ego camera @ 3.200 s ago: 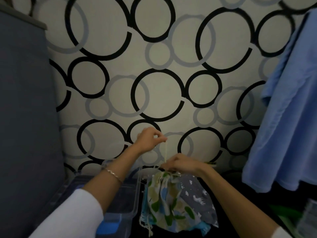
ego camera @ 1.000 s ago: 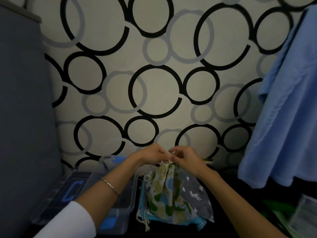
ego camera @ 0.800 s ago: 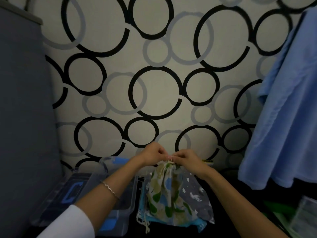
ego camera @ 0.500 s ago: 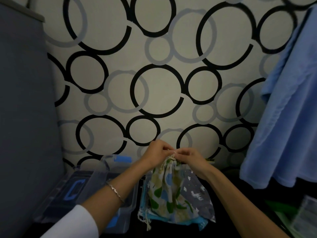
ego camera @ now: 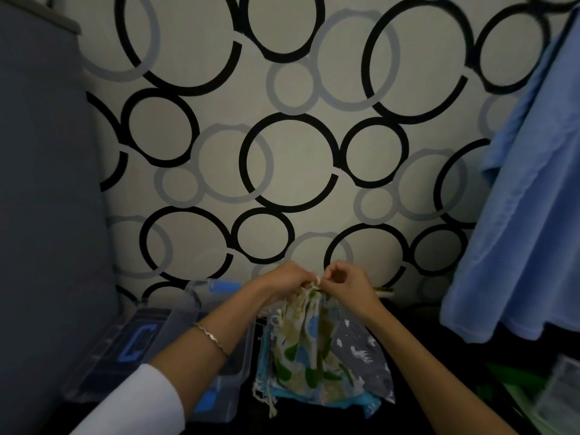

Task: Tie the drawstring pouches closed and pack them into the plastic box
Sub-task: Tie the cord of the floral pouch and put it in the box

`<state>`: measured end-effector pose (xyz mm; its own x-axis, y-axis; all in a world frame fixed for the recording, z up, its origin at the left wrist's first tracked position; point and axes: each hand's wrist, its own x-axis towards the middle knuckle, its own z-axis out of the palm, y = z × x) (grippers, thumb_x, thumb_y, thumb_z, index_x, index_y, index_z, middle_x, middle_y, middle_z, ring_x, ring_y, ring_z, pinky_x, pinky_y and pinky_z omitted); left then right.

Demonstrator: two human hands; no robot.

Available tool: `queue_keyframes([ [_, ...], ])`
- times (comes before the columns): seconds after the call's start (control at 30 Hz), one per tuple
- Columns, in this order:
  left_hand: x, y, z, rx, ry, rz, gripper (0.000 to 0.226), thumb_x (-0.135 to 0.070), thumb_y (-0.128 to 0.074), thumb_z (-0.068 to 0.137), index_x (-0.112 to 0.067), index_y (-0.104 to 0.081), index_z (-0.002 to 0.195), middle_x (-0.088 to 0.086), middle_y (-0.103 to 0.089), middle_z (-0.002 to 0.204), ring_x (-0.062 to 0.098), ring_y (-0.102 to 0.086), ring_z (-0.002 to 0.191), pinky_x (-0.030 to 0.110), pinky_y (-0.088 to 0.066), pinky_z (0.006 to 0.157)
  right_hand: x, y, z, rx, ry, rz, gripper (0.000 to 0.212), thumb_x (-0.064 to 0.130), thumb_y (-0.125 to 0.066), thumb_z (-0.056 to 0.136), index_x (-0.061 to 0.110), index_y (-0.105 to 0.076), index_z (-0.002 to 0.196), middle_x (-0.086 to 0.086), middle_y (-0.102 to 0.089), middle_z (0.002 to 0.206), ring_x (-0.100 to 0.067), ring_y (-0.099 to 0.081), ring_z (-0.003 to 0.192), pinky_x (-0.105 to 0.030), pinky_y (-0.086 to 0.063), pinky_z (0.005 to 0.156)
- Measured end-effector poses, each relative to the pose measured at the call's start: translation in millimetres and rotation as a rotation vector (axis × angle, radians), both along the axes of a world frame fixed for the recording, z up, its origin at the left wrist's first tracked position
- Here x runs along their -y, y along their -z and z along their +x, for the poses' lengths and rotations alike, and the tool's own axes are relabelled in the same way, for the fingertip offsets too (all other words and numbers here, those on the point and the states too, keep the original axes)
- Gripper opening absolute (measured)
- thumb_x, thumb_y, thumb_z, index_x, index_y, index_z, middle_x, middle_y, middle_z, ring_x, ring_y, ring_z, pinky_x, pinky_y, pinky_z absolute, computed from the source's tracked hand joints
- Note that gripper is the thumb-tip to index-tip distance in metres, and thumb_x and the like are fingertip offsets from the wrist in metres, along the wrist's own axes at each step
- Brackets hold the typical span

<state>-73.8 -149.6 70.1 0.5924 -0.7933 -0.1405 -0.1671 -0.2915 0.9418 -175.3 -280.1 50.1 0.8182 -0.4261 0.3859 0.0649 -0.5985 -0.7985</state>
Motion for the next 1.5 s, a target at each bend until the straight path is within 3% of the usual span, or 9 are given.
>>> queue_keyframes([
  [0.23,-7.4,-5.6,5.2,-0.13,0.065,0.043,0.029,-0.016,-0.057,0.094,-0.014,-0.057,0.066,-0.003,-0.049,0.055,0.005,-0.038,0.044,0.016,-0.031,0.044,-4.3,-4.5,-5.7,-0.122,0.025,-0.248,0.012,0.028,-0.071,0.086,0.02,-0.07,0.076,0.004,-0.066,0.078,-0.009,-0.063,0.073,-0.022,-0.054,0.067],
  [0.43,-18.4,-4.9,11.5,0.21,0.053,0.008,0.022,-0.029,-0.063,0.093,-0.015,-0.075,0.103,0.001,-0.07,0.105,0.011,-0.057,0.088,0.028,-0.046,0.081,16.3,-14.7,-15.6,-0.353,-0.089,0.083,0.028,0.019,-0.046,0.101,0.015,-0.053,0.075,-0.001,-0.053,0.076,-0.015,-0.049,0.075,-0.03,-0.038,0.077],
  [0.53,-20.8,-2.2,12.8,0.391,0.09,-0.017,0.016,-0.023,-0.063,0.093,-0.013,-0.075,0.093,0.006,-0.072,0.098,0.014,-0.063,0.088,0.035,-0.051,0.087,24.6,-18.9,-20.6,-0.364,-0.154,0.193,0.028,0.021,-0.043,0.103,0.013,-0.055,0.078,-0.002,-0.054,0.078,-0.013,-0.05,0.075,-0.024,-0.041,0.075],
  [0.7,-17.0,8.4,7.6,0.437,0.091,-0.036,0.022,-0.014,-0.054,0.097,-0.013,-0.065,0.078,0.0,-0.064,0.074,0.009,-0.06,0.064,0.015,-0.047,0.057,26.4,-20.5,-16.4,-0.362,-0.117,0.329,0.031,0.013,-0.048,0.097,0.012,-0.062,0.07,0.004,-0.064,0.062,-0.01,-0.058,0.061,-0.018,-0.046,0.059],
  [0.93,-3.5,17.9,-1.6,0.407,0.068,-0.059,0.015,-0.013,-0.056,0.097,-0.006,-0.067,0.09,0.002,-0.067,0.071,0.006,-0.063,0.058,0.013,-0.047,0.053,16.4,-15.9,-8.3,-0.687,-0.057,0.201,0.055,0.058,-0.065,0.082,0.004,-0.069,0.088,-0.005,-0.068,0.075,-0.017,-0.061,0.068,-0.028,-0.051,0.065],
  [1.03,-1.6,20.1,-3.9,0.386,0.086,-0.038,0.016,-0.015,-0.056,0.097,-0.008,-0.066,0.087,-0.002,-0.066,0.067,0.004,-0.063,0.058,0.016,-0.05,0.058,11.6,-16.6,-5.0,-0.682,-0.035,0.224,0.054,0.046,-0.071,0.081,-0.005,-0.067,0.098,-0.022,-0.069,0.097,-0.03,-0.067,0.092,-0.038,-0.054,0.083],
  [1.27,-1.5,20.9,-12.2,0.371,0.134,-0.029,0.022,-0.013,-0.055,0.097,0.006,-0.066,0.101,0.009,-0.067,0.08,0.008,-0.063,0.068,0.017,-0.052,0.066,5.8,-19.2,-5.6,-0.639,0.012,-0.012,0.034,0.015,-0.057,0.09,0.012,-0.047,0.057,-0.007,-0.043,0.06,-0.013,-0.041,0.054,-0.025,-0.032,0.054],
  [1.37,-2.4,16.9,-12.8,0.36,0.137,-0.066,0.021,-0.01,-0.057,0.095,0.007,-0.067,0.104,0.01,-0.067,0.082,0.007,-0.063,0.068,0.014,-0.053,0.066,6.4,-17.8,-5.1,-0.623,0.016,0.075,0.028,0.014,-0.053,0.095,-0.009,-0.067,0.086,-0.028,-0.065,0.087,-0.033,-0.066,0.083,-0.041,-0.055,0.077],
  [1.5,-6.4,16.1,-11.6,0.434,0.151,-0.049,0.017,-0.01,-0.063,0.092,0.001,-0.071,0.101,0.011,-0.07,0.091,0.014,-0.065,0.081,0.026,-0.055,0.081,9.1,-15.8,-7.7,-0.59,0.005,0.373,0.037,0.015,-0.064,0.091,-0.012,-0.062,0.117,-0.03,-0.064,0.118,-0.04,-0.061,0.115,-0.05,-0.048,0.102],
])
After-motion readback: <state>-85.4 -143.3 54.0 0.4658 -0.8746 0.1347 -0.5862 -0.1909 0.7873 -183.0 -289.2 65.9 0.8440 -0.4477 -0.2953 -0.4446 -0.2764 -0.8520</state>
